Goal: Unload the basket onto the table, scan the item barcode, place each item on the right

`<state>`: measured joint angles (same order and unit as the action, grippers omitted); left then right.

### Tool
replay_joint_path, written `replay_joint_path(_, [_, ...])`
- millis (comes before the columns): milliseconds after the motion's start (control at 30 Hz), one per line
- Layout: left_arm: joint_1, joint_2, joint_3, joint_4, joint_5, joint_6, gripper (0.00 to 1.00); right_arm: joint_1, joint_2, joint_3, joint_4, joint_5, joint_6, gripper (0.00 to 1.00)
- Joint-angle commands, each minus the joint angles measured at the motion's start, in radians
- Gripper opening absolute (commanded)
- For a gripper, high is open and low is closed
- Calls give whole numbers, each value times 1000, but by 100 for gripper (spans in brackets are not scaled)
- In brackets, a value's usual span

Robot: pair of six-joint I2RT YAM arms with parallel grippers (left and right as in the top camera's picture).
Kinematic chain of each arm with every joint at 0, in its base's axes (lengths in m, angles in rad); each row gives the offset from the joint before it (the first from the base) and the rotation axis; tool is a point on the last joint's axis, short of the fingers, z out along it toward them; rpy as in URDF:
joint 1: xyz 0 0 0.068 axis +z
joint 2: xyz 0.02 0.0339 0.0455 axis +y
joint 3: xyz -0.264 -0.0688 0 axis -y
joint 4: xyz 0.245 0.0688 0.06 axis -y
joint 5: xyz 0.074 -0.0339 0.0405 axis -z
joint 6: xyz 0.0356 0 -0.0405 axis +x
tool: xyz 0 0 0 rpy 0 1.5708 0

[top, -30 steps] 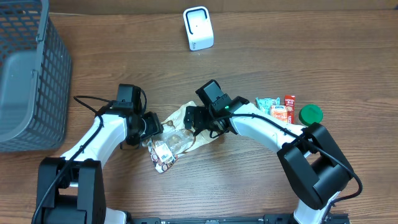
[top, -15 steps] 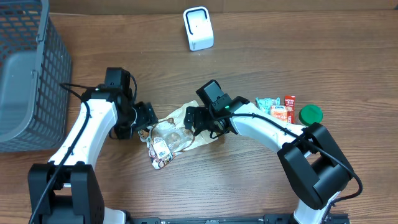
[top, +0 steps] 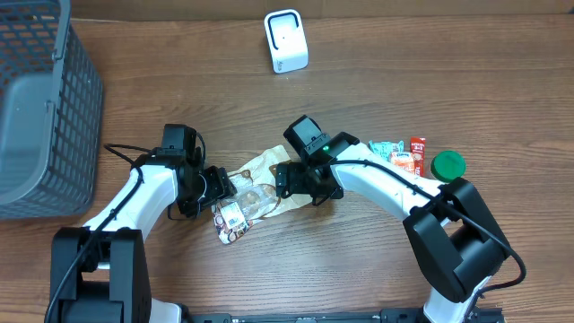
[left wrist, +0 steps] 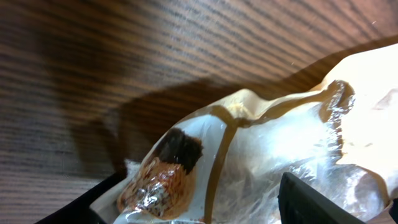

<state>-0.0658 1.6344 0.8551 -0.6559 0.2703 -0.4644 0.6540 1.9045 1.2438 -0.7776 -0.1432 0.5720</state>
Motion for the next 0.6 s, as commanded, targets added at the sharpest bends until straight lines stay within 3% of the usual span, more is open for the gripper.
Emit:
replay_joint_path(0, [-10, 2, -10, 22, 11, 12, 68, -7, -29, 22, -13, 44, -29, 100])
replay_joint_path(567, [-11, 2, -10, 39, 11, 16, 66, 19, -28, -191, 264, -208, 106, 100])
